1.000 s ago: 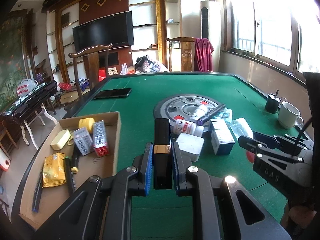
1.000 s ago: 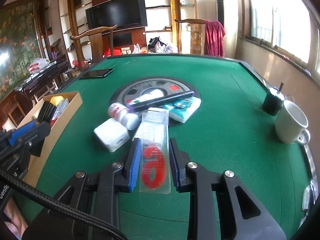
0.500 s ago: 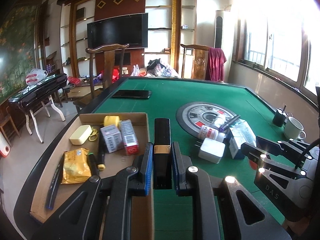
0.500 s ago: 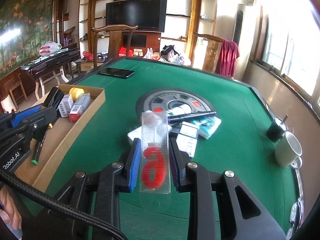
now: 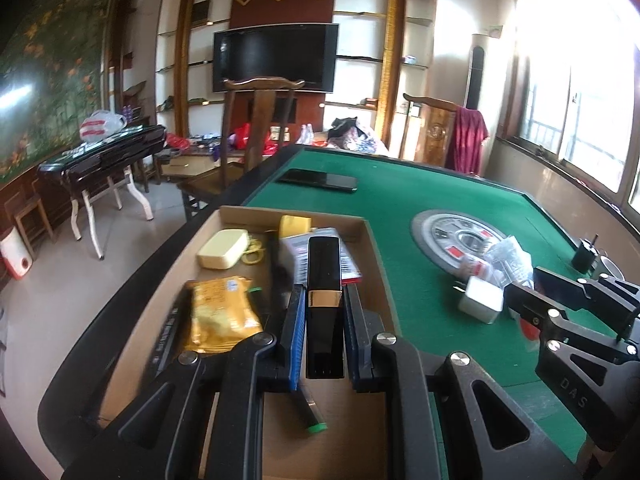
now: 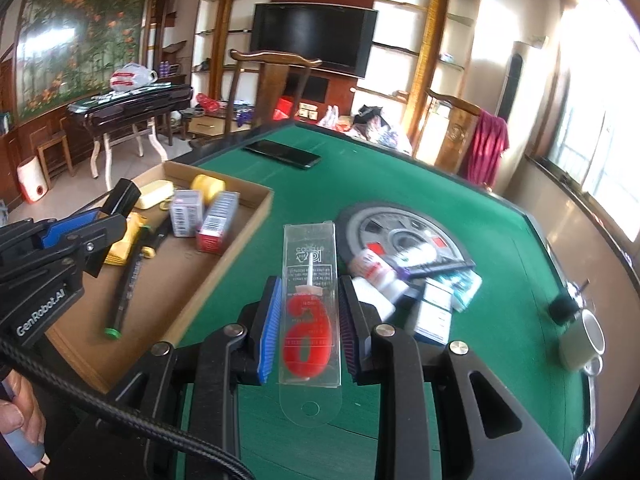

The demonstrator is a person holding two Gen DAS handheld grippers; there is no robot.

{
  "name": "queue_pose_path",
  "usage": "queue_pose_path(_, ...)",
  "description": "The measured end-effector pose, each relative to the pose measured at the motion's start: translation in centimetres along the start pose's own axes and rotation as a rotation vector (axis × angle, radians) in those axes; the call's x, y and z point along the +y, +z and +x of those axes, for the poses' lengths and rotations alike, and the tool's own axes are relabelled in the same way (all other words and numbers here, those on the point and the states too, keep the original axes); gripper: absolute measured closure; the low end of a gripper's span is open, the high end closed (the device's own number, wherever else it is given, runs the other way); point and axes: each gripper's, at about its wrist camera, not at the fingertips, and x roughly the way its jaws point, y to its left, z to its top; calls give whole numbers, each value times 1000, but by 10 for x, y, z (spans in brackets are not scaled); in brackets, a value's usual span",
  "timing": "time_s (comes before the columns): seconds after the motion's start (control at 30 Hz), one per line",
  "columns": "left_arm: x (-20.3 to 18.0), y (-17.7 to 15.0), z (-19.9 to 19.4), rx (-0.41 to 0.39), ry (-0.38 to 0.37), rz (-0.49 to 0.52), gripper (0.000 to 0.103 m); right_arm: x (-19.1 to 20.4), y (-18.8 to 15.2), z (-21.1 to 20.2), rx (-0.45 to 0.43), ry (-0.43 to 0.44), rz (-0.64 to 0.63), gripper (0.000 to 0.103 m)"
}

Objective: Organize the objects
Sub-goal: 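Carry the black tube and clear package into the cardboard box and open both grippers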

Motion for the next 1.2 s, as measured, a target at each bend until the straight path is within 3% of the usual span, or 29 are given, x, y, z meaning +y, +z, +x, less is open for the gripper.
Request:
queue_pose_path(0.33, 44, -13, 12, 33, 42, -67, 88, 40, 13, 10, 17, 78, -55, 78)
queue_pose_path(0.5, 55, -19, 19, 57, 46, -87, 88, 47, 18, 32, 95, 217, 8, 78)
queue_pose_path(0.73, 65, -25, 30, 108, 10, -121, 88, 63, 17, 64, 190, 329, 64, 78)
queue_pose_path(0.97, 74, -32, 45, 214, -45, -169, 88, 79, 11, 78, 249, 372, 70, 78)
queue_pose_path(1.2, 72, -34, 43, 224, -42, -165, 88, 83, 4, 88, 279, 378, 82, 78)
